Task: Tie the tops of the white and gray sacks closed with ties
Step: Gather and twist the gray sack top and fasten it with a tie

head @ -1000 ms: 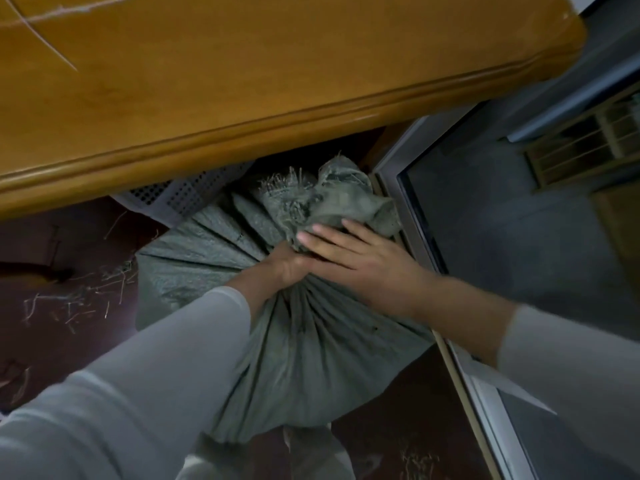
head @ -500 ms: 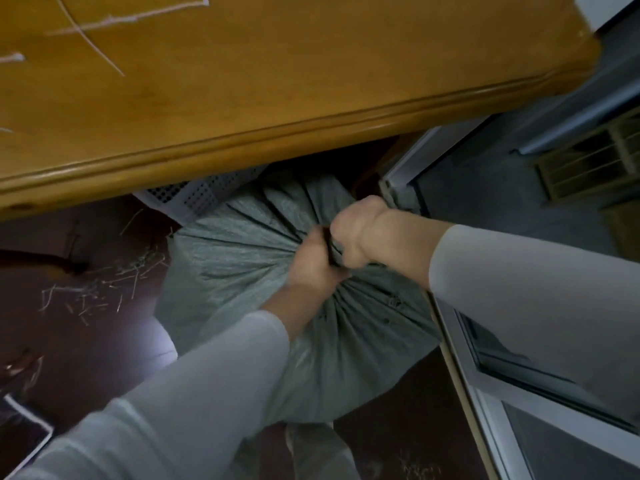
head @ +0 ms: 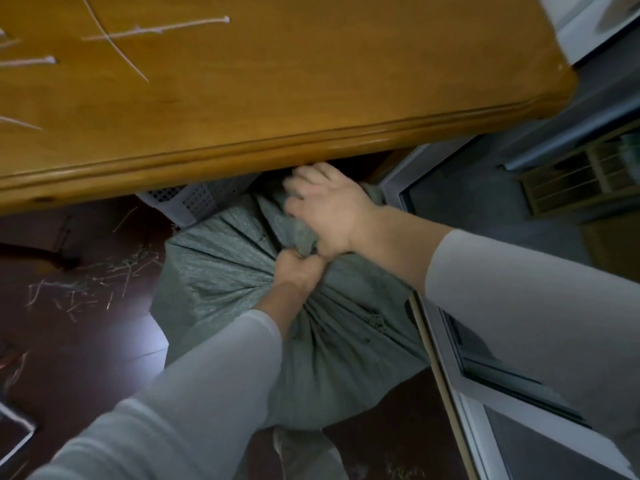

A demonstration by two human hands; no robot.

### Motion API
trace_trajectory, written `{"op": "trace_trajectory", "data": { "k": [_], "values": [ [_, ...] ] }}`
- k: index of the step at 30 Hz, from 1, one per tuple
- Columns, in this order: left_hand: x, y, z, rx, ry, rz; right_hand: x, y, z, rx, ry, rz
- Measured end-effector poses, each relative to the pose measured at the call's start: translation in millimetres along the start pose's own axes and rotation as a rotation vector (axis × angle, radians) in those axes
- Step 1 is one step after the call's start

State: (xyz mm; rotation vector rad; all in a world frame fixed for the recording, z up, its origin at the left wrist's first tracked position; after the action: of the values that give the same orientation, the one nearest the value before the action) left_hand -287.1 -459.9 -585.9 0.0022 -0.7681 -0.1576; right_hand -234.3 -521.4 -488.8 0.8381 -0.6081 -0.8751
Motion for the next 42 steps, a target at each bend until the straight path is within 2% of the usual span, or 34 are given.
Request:
{"op": "trace_trajectory", "data": {
  "k": [2, 3, 4, 6, 7, 8, 10, 13, 15, 18, 19, 23, 27, 33, 37, 42],
  "values": [
    [1, 14, -1, 0.072, 0.099, 0.104, -2, -4, 14, 0.412, -0.067, -0.155],
    [-1, 22, 0, 0.089, 0.166, 0.14, -3, -11, 23, 0.562, -0.178, -0.325],
    [-3, 28, 1, 0.08, 0.255, 0.172, -5, -22, 30, 0.641, -0.313, -0.514],
    [-12, 36, -3, 0.005, 0.417, 0.203, -13, -46, 35, 0.559, -0.54, -0.922],
    [-18, 39, -9, -0.043, 0.471, 0.217, -22, -58, 33, 0.415, -0.564, -1.06],
    [-16, 43, -8, -0.078, 0.48, 0.249, -34, -68, 29, 0.239, -0.511, -1.091],
    [-6, 51, 3, -0.129, 0.486, 0.333, -56, -74, 20, 0.008, -0.305, -0.98],
    [-13, 61, 1, -0.151, 0.502, 0.422, -57, -62, 8, -0.098, -0.213, -0.85],
    [-8, 65, 11, -0.132, 0.51, 0.51, -47, -35, 3, 0.062, -0.256, -0.777],
    [4, 60, 22, -0.105, 0.505, 0.673, -38, 24, 0, 0.495, -0.296, -0.804],
    [8, 59, 26, -0.089, 0.507, 0.734, -37, 42, -3, 0.583, -0.277, -0.811],
    [17, 60, 33, -0.034, 0.515, 0.897, -37, 94, -31, 0.69, -0.241, -0.754],
    [19, 63, 30, 0.016, 0.491, 0.974, -20, 117, -77, 0.628, -0.327, -0.543],
    [23, 60, 25, -0.013, 0.409, 0.913, 1, 137, -127, 0.387, -0.298, -0.478],
    [18, 60, 18, -0.068, 0.481, 0.876, 8, 147, -107, 0.44, -0.427, -0.349],
    [10, 50, 10, -0.08, 0.533, 0.887, 20, 141, -80, 0.418, -0.391, -0.068]
  ]
}}
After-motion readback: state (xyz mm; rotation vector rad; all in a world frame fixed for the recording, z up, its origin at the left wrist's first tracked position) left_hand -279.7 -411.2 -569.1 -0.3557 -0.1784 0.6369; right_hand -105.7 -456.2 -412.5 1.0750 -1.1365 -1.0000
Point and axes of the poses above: each hand's wrist, its own z-axis away from the middle knuckle, its own y-axis out of the back of the hand, x = y × z, the point moved 3 cm from there along -z, towards the middle knuckle
